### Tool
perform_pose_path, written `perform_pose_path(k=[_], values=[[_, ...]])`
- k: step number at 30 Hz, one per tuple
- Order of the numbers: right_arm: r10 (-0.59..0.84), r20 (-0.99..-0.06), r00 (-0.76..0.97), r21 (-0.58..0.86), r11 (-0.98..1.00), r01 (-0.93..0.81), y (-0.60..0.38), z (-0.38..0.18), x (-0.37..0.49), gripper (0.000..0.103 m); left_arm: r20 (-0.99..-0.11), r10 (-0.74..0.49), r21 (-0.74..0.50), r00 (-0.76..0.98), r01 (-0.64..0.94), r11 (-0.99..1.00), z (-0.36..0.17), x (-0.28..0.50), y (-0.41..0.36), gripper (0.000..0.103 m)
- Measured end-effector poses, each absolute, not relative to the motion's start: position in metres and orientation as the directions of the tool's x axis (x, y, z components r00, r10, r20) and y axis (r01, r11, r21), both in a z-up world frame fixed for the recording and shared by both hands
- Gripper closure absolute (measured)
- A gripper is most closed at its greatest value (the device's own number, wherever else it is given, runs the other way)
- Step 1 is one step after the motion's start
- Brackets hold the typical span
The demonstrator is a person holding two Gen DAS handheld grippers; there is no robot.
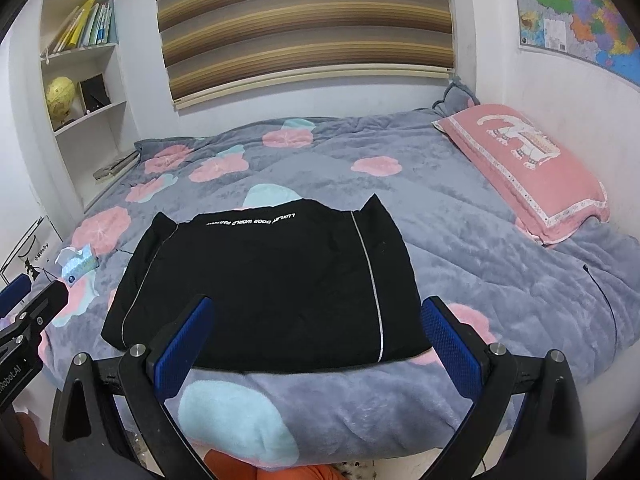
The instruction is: Fold large clothes
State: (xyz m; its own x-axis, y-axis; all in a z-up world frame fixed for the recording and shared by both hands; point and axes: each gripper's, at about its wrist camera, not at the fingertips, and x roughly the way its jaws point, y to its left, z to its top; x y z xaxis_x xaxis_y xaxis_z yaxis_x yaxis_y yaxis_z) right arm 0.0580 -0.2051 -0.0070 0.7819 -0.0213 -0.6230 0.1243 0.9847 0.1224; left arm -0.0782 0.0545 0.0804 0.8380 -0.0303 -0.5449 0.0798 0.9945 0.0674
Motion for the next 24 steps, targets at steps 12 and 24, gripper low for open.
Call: perform_pose_path(k=[12,24], values=[[-0.016,-0.643,0.766,0.127,0.984,0.127,-0.206,-0.017,0.066,0.000,-0.567,-0.030,0.075,0.823,0.088,0.993,0.070,-0.067,0.050,0.021],[-0.009,-0.669,0.743,0.135,0.982,0.134,-0.200,-0.027,0.075,0.000,-0.590,-0.041,0.070,0.807,0.101,0.992,0.064,-0.062,0.048,0.021]])
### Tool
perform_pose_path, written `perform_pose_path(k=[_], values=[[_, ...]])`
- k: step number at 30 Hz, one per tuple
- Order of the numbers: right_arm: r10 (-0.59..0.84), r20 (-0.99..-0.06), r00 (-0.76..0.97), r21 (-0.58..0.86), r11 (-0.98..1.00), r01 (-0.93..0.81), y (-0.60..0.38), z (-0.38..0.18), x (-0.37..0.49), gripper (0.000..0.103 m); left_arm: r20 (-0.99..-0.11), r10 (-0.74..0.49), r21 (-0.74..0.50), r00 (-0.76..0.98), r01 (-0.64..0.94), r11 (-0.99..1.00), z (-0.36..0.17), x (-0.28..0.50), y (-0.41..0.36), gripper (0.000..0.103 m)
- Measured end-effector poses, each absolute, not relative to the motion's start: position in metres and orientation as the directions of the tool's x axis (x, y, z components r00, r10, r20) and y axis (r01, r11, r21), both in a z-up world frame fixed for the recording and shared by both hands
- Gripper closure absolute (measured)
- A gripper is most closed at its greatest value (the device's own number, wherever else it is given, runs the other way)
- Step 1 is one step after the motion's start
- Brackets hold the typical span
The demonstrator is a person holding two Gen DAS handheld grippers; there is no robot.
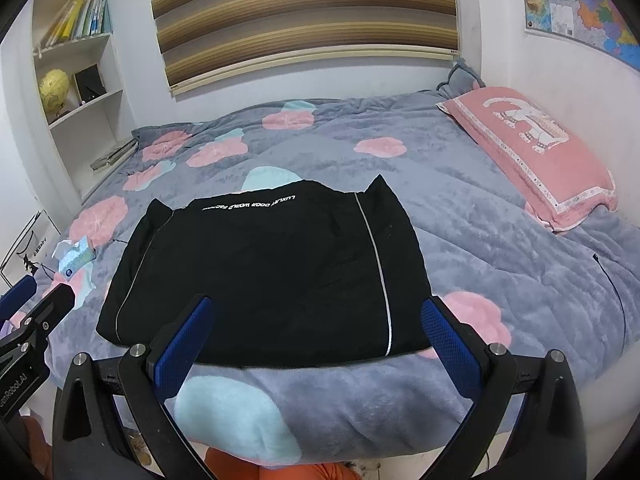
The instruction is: Fold large clothes
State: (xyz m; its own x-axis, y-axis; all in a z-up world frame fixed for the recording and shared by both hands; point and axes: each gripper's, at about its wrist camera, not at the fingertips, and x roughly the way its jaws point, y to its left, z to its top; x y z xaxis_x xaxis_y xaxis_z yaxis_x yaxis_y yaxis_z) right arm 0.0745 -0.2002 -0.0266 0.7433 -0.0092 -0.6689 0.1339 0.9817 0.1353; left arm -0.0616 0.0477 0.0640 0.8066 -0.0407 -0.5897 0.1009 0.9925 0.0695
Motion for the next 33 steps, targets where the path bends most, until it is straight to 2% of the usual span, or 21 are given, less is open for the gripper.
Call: perform_pose_path(k=[20,33], values=[[0.005,-0.681,0.733,0.117,0.988,0.102,-0.182,-0.027,0.081,0.000,-0.597,-0.025,0.038,0.802,0.059,0.998,0.064,-0.057,0.067,0.021],[-0.002,-0.695,0.719,0.107,0.989,0.106,-0.183,-0.034,0.087,0.000,-0.582,-0.052,0.042,0.812,0.094,0.995,0.062,-0.054,0.066,0.021]])
